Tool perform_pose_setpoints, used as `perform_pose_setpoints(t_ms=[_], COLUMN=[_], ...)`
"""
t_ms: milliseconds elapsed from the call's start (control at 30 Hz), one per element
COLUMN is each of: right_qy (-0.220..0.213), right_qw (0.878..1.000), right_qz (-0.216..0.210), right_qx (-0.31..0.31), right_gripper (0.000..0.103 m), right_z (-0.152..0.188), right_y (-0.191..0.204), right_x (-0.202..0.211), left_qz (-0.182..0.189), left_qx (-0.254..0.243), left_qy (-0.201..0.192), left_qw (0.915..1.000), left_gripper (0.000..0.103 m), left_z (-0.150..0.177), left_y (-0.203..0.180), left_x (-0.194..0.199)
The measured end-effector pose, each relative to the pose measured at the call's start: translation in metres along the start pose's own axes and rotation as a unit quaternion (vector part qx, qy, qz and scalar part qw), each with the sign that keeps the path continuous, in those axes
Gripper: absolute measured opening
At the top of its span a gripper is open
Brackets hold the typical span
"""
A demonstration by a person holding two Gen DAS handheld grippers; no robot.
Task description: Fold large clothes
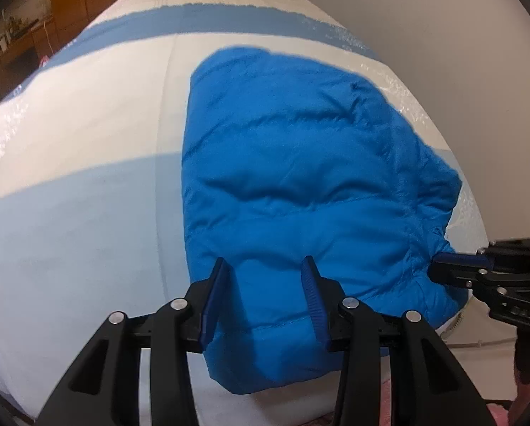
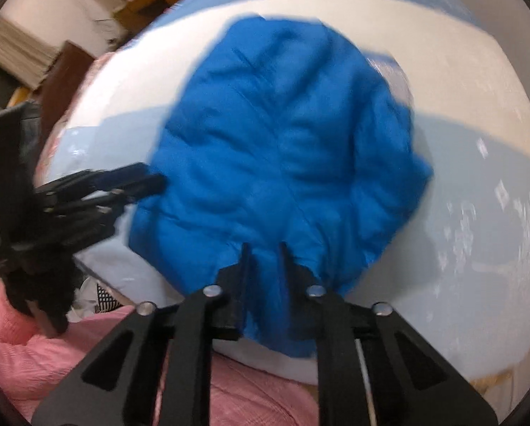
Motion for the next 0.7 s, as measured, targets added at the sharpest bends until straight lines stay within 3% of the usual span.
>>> perform_pose_setpoints(t_ms=[100, 167, 333, 467, 700], right_qy=[0.02, 0.012, -0.009, -0.064, -0.112], right_qw=[0.999, 0.999, 0.999, 0.997, 0.992], right_qz=[-0.006, -0.007, -0.01, 0.031, 0.059], right_qx=[-0.043, -0.049, -0.031, -0.011, -0.017], right_gripper=[0.0, 0.0, 0.0, 0.006, 0.006], right_z=[0.018, 0.022, 0.016, -0.024, -0.088], right_y=[-0.012, -0.012, -0.005, 0.004, -0.016], right_x=[-0.026, -0.031, 0.001, 0.031, 0.029], left_qz=[0.006, 0.004, 0.004, -0.022, -0.049], left_qx=[0.005, 0.002, 0.016, 0.03, 0.043], left_qy=[0.005, 0.008, -0.002, -0.027, -0.052], left_qw=[1.0, 1.0, 0.9999, 0.9989, 0.9966], left_gripper=[0.043, 0.043, 0.042, 0.042, 0.042], left_z=[0.006, 0.007, -0.011, -0.041, -0.094], left_y=[0.002, 0.0, 0.005, 0.006, 0.004], left_x=[-0.006, -0.009, 0.005, 0.017, -0.001])
Point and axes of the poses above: each gripper's, at about its wrist camera, not at the fingertips, and x roughly against the way its jaws point, y to its left, z to its underside, the point moved 4 cm from there along -x, roughly the way its jaws point, and after that the axes turned 2 degrees about -y, right-handed, at the moved point
